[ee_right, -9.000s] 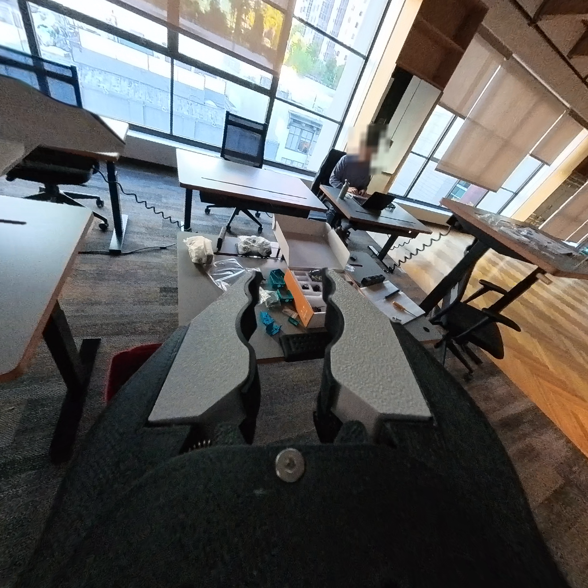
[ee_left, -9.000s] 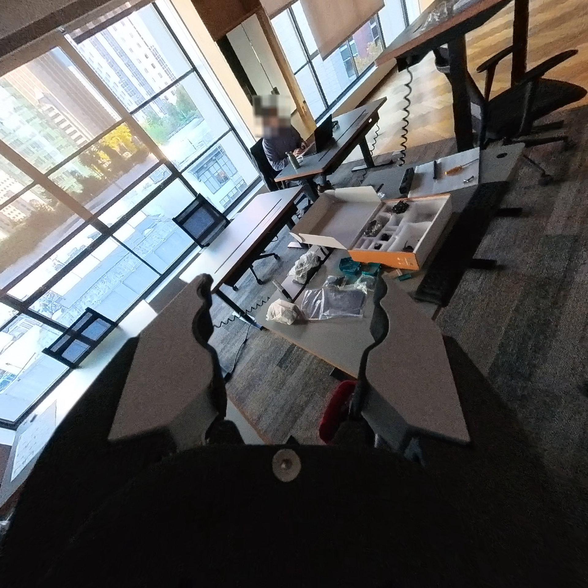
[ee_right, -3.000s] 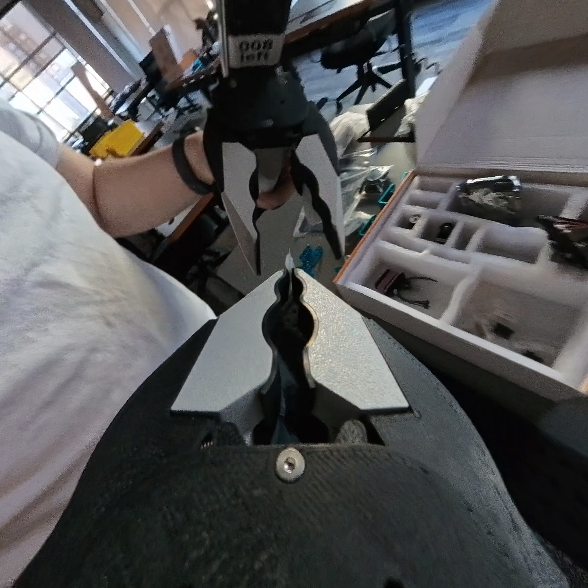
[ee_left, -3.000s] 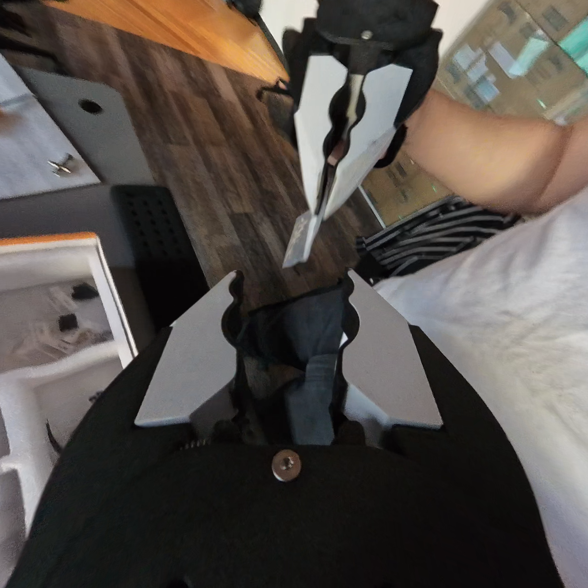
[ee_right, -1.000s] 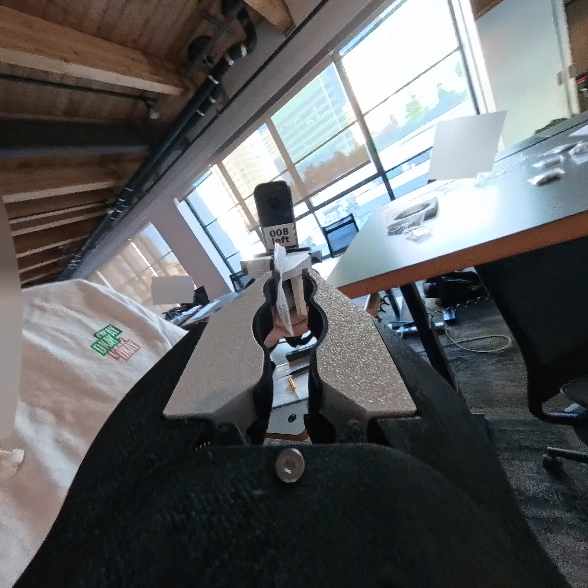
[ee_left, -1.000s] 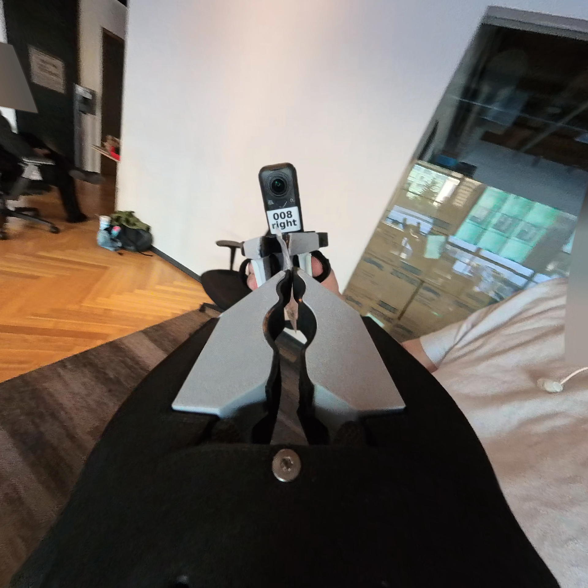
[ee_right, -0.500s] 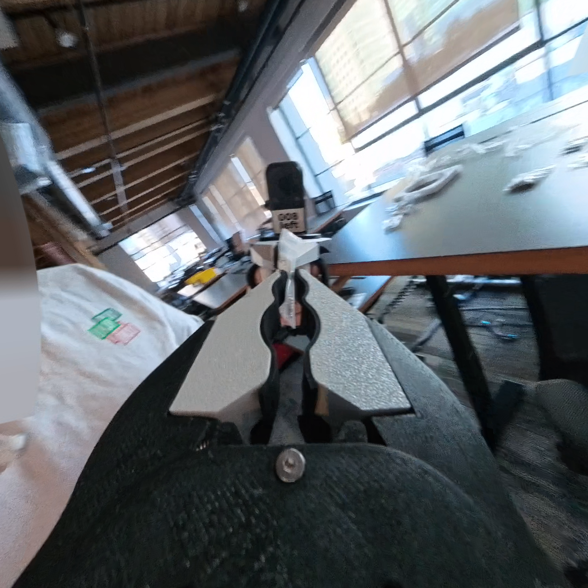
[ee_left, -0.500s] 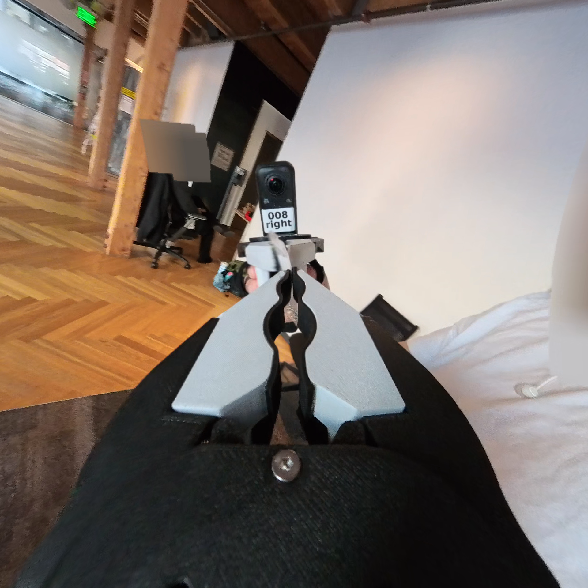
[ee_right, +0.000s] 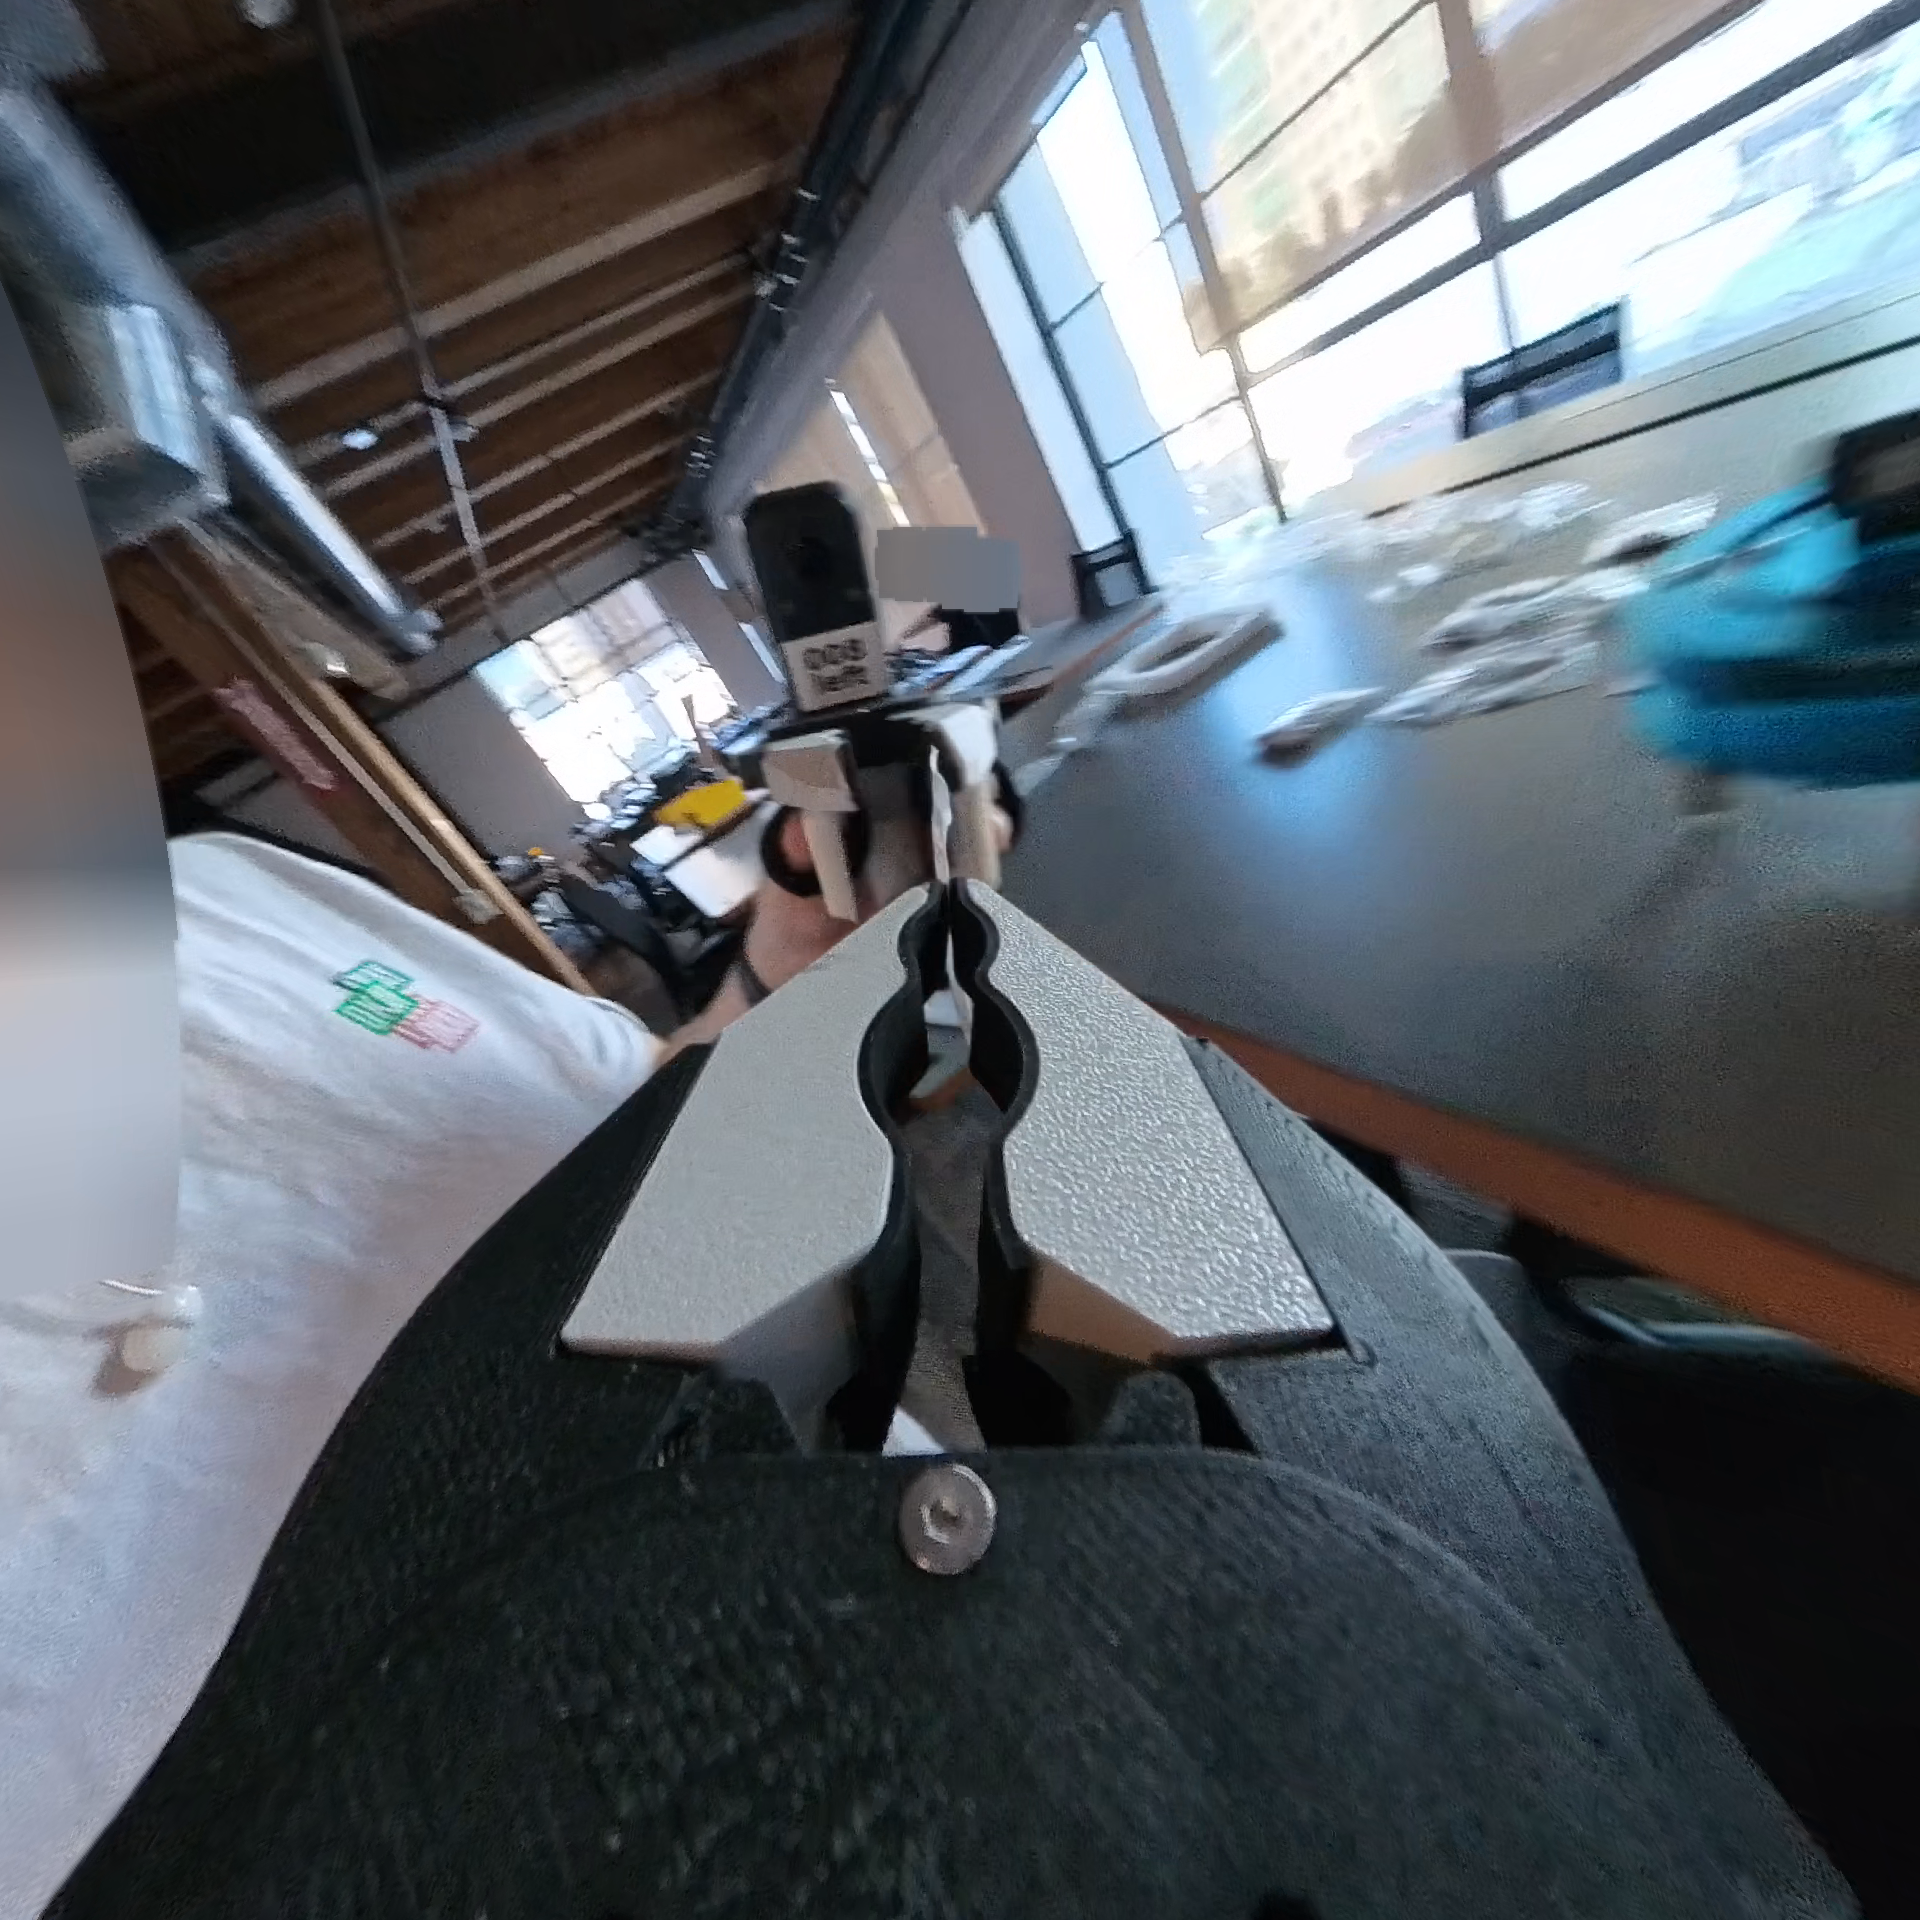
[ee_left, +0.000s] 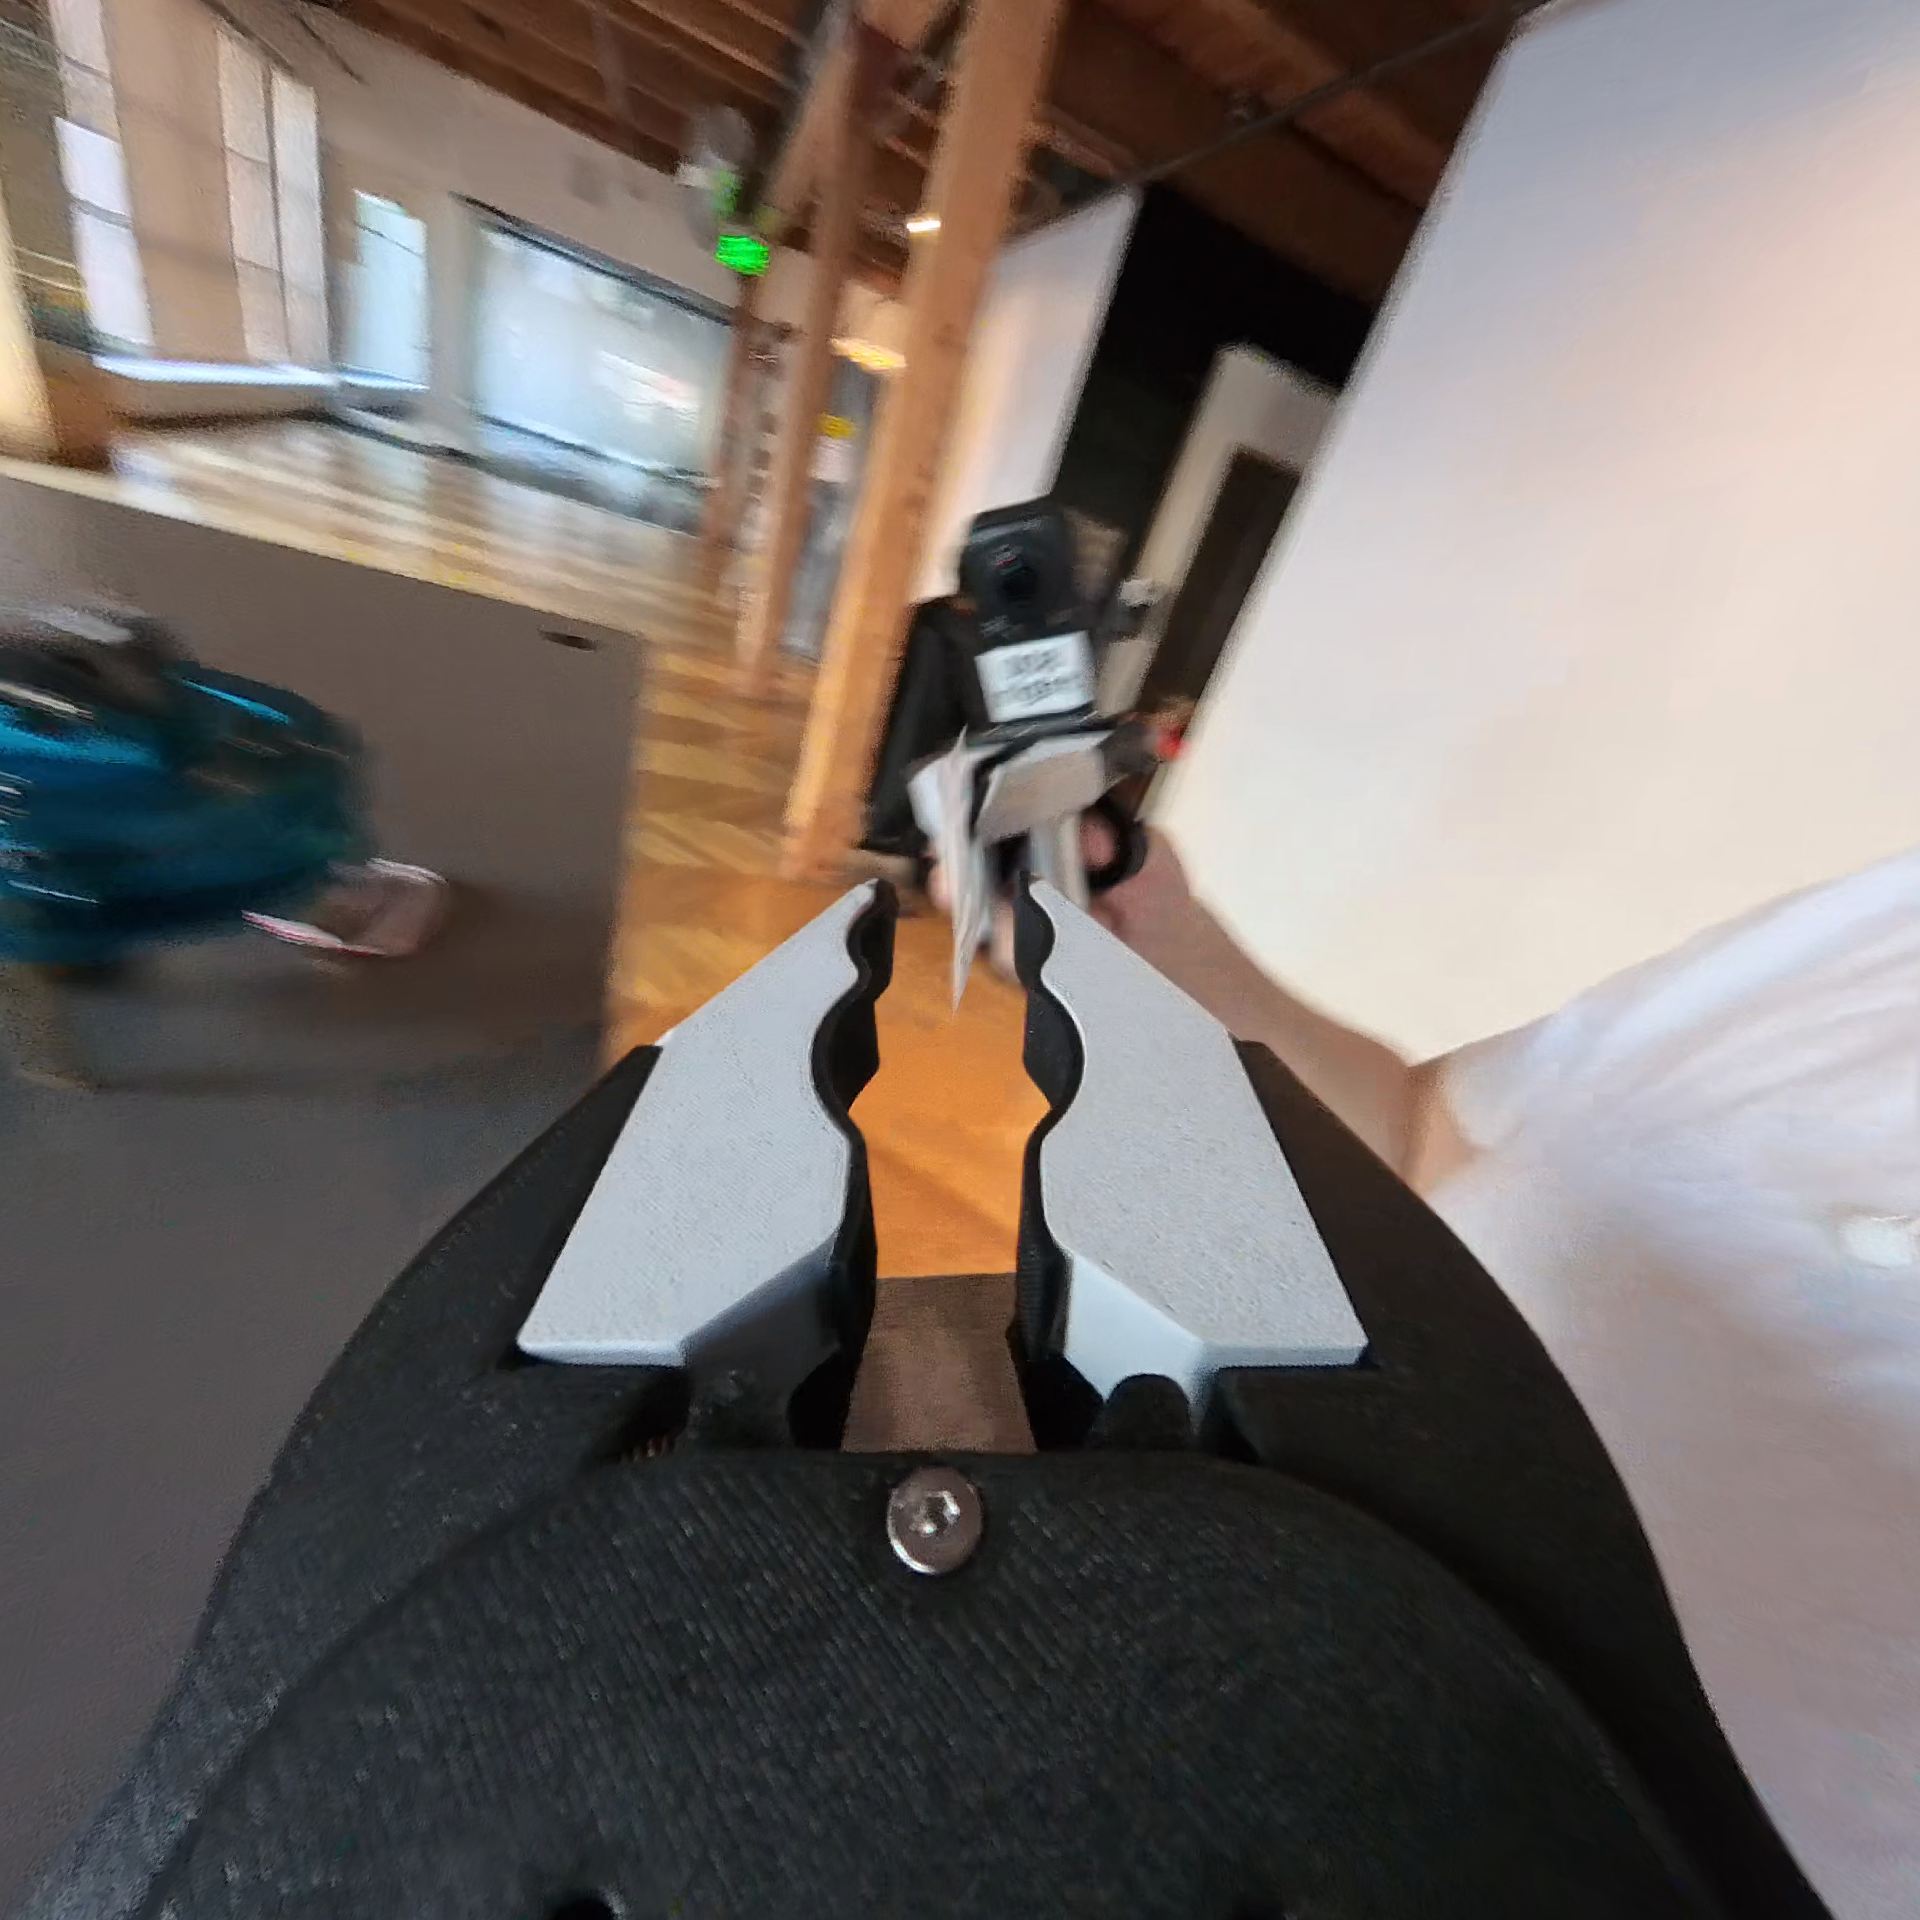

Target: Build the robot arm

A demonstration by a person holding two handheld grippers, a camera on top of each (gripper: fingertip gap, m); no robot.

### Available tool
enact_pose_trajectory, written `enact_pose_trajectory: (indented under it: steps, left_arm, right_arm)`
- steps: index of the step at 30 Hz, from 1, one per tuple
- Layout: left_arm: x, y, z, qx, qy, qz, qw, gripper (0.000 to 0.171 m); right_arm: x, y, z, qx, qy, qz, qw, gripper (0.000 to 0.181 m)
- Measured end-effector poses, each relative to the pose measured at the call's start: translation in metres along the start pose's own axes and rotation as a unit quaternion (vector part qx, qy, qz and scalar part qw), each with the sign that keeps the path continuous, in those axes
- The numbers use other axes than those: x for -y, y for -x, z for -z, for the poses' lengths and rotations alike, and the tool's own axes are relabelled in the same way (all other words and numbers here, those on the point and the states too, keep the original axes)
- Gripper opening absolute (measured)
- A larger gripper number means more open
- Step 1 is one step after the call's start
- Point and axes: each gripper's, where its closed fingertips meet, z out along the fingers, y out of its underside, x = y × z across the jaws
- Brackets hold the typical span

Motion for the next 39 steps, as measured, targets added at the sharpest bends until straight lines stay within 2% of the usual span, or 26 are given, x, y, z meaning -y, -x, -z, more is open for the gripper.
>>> enact_pose_trajectory:
  steps: [5,9,14,19,22,24,27,29,32,36,39]
  left_arm:
    - [0.016,0.057,-0.017,0.093,0.023,-0.057,0.994,0.018]
    - [0.021,0.083,-0.057,0.146,0.044,-0.076,0.985,0.015]
    - [0.041,0.109,-0.135,0.199,0.010,-0.066,0.978,0.014]
    - [0.052,0.159,-0.231,0.277,-0.011,-0.061,0.959,0.013]
    - [0.056,0.191,-0.278,0.287,-0.008,-0.036,0.957,0.012]
    - [0.052,0.214,-0.293,0.298,0.024,-0.037,0.954,0.000]
    - [0.052,0.245,-0.294,0.332,0.059,-0.027,0.941,0.000]
    - [0.059,0.251,-0.302,0.309,0.046,-0.006,0.950,0.000]
    - [0.068,0.277,-0.310,0.316,0.018,0.007,0.949,0.000]
    - [0.070,0.325,-0.311,0.358,0.005,0.016,0.933,0.006]
    - [0.079,0.349,-0.318,0.356,-0.013,0.036,0.934,0.014]
  right_arm:
    - [0.058,-0.086,0.064,-0.065,0.021,0.018,0.997,0.000]
    - [0.083,-0.152,0.112,-0.068,0.085,0.014,0.994,0.000]
    - [0.123,-0.208,0.160,0.025,0.150,-0.009,0.988,0.000]
    - [0.157,-0.257,0.196,0.130,0.207,-0.041,0.969,0.000]
    - [0.165,-0.284,0.201,0.178,0.238,-0.057,0.953,0.000]
    - [0.164,-0.302,0.200,0.208,0.275,-0.066,0.936,0.000]
    - [0.160,-0.330,0.198,0.233,0.322,-0.058,0.916,0.000]
    - [0.162,-0.342,0.193,0.250,0.320,-0.066,0.911,0.000]
    - [0.163,-0.352,0.188,0.276,0.303,-0.076,0.909,0.000]
    - [0.154,-0.370,0.186,0.261,0.332,-0.081,0.903,0.000]
    - [0.151,-0.377,0.191,0.279,0.376,-0.090,0.879,0.000]
